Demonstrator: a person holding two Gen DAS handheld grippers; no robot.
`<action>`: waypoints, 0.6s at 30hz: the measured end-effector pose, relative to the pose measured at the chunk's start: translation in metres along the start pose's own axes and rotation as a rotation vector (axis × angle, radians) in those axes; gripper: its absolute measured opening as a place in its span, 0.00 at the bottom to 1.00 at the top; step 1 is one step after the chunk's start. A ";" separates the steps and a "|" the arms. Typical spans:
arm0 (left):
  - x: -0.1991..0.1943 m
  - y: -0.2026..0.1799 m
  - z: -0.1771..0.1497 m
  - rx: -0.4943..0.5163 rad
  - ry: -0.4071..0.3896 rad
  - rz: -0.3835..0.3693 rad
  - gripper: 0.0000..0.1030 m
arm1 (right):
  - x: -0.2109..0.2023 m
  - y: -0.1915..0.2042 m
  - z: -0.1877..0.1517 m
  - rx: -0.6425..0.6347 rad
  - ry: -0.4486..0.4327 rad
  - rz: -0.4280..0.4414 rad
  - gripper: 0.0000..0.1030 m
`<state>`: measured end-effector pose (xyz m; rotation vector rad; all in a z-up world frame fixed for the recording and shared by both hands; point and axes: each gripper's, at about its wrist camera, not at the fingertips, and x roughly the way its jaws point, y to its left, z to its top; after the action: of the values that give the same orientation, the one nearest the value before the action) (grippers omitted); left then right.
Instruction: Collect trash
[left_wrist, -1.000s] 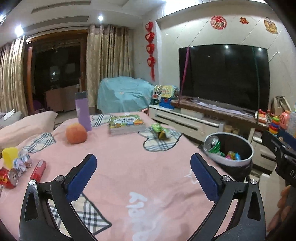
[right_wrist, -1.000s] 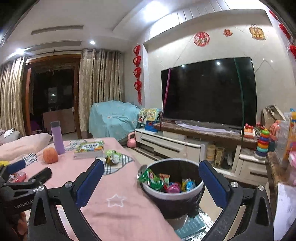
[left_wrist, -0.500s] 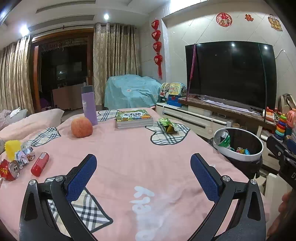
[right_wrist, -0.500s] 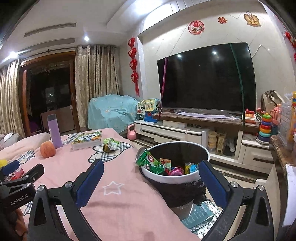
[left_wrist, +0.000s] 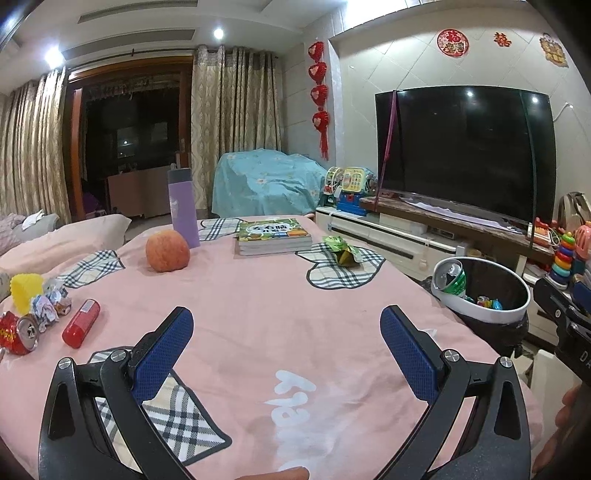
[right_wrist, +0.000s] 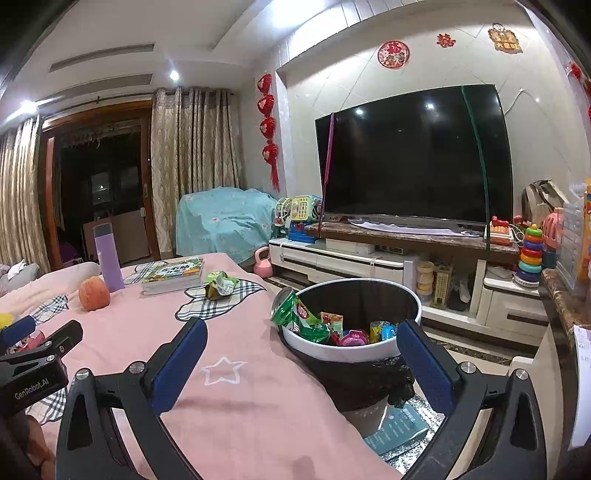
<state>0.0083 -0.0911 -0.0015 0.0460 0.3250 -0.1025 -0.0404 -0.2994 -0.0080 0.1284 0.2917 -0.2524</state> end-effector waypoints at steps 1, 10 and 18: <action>0.000 0.000 0.000 0.001 -0.001 0.000 1.00 | 0.000 0.000 0.000 -0.001 -0.001 -0.001 1.00; -0.001 -0.001 -0.001 0.010 -0.002 0.004 1.00 | 0.000 0.000 -0.001 0.002 -0.008 0.010 1.00; -0.001 -0.002 -0.003 0.014 -0.003 0.008 1.00 | -0.001 -0.001 -0.002 0.015 -0.016 0.020 1.00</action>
<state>0.0066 -0.0930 -0.0043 0.0611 0.3210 -0.0974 -0.0425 -0.3000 -0.0091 0.1444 0.2727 -0.2361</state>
